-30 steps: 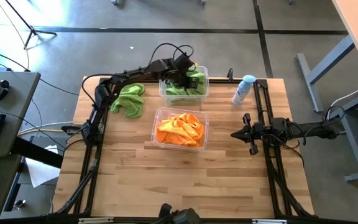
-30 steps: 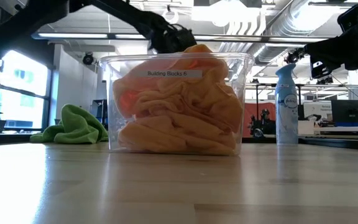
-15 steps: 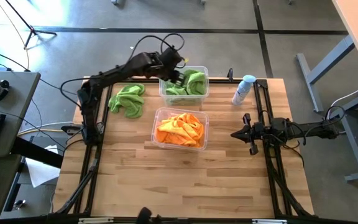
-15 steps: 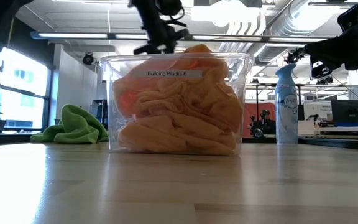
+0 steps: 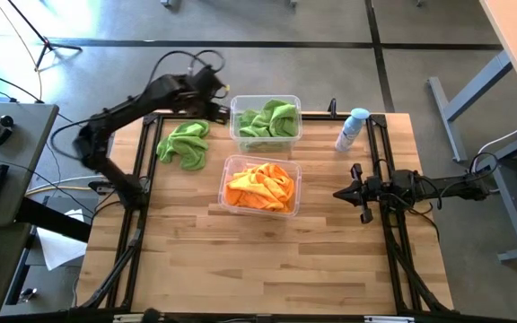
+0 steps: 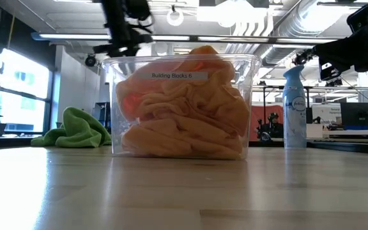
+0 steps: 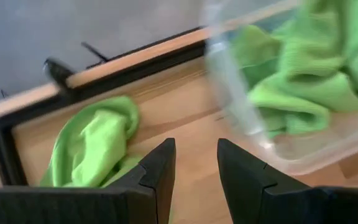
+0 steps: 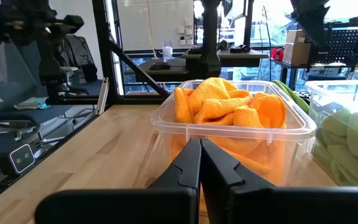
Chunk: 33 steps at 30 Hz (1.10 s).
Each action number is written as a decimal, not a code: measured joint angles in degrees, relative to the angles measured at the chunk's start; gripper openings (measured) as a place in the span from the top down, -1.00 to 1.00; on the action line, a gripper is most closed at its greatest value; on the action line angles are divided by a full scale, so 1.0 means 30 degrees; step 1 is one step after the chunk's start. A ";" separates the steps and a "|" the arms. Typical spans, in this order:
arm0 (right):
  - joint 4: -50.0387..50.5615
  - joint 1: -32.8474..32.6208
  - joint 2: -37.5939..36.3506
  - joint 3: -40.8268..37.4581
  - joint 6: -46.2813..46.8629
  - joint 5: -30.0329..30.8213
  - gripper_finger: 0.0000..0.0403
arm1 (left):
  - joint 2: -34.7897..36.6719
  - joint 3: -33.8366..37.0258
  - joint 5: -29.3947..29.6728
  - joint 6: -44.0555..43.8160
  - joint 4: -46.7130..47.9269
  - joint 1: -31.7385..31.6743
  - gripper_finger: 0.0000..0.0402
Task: Sort microfiber towel by color & place in baskets
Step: Put the green microfiber towel into the top transparent bin
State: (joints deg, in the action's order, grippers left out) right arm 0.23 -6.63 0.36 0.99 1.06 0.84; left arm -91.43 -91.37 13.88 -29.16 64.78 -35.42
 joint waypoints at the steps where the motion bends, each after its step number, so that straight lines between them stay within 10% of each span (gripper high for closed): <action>1: 0.0000 0.0000 0.0000 0.0000 0.0000 0.0005 1.00 | 0.0696 0.0974 0.0014 -0.0367 -0.0441 -0.0204 0.48; 12: 0.0000 -0.0002 -0.0007 0.0000 0.0000 0.0001 1.00 | 0.7020 0.8481 0.3961 -0.2755 -0.2430 -0.0599 0.47; 33: 0.0000 0.0000 -0.0006 0.0000 0.0000 -0.0001 1.00 | 0.8332 1.5561 0.0633 -0.2561 -0.6171 -0.3935 0.12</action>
State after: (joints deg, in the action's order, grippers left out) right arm 0.23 -6.63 0.34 0.99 1.06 0.84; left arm -66.43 -44.68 15.78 -36.84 46.27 -47.23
